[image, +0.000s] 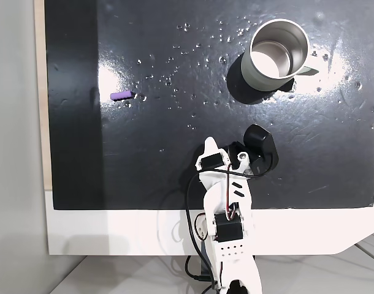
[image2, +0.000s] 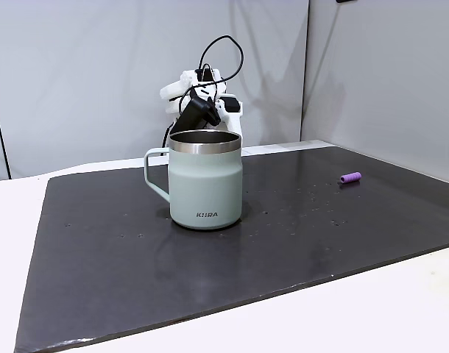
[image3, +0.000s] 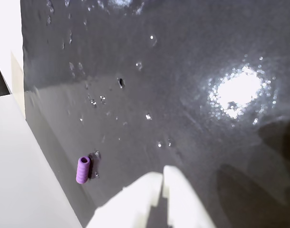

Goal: Grasp a pengrip and put it in the cup.

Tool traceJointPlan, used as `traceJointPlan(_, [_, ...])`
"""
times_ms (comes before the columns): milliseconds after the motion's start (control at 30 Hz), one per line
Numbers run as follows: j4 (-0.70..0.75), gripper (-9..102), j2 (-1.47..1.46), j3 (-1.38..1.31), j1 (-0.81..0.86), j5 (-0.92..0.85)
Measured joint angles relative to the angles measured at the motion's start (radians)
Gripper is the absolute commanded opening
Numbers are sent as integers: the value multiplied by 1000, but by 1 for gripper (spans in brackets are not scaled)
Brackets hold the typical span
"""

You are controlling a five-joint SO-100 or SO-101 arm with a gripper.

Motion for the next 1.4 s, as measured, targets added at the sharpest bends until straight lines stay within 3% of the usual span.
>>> traceJointPlan(233, [-35, 0, 0, 9, 31, 124])
traceJointPlan(600, [-31, 0, 0, 9, 40, 129])
traceJointPlan(800, [46, 0, -35, -112, -3, 129])
traceJointPlan(1167, [167, 2, -736, -735, -78, 301])
traceJointPlan(1400, [233, 13, -1172, -1055, -184, 534])
